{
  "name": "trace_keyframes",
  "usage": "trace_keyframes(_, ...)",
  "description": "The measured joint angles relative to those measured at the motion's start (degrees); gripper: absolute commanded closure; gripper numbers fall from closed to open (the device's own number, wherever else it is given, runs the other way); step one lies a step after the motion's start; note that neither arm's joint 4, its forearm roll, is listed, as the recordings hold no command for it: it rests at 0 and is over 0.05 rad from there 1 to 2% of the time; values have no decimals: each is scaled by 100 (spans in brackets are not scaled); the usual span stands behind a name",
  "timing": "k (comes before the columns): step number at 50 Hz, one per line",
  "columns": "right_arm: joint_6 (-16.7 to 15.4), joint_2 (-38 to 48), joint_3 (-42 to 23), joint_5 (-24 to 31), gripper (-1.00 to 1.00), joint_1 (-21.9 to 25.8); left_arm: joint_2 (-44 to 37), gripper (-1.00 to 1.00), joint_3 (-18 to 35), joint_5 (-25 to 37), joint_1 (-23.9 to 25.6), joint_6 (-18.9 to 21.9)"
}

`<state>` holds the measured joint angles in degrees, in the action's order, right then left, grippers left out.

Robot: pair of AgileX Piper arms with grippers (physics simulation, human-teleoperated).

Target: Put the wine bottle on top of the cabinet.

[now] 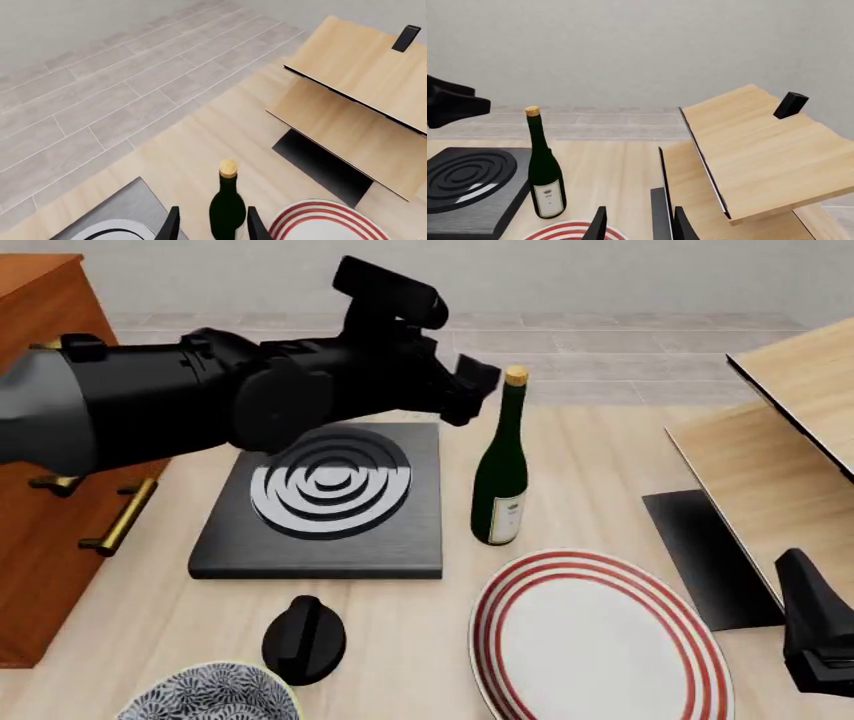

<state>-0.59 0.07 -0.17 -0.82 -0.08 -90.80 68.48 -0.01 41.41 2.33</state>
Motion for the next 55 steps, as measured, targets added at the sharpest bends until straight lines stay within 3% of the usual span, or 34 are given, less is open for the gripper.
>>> trace_keyframes(55,2,1,4,-4,-100,-1,-1210,-100,1016,66,102,51)
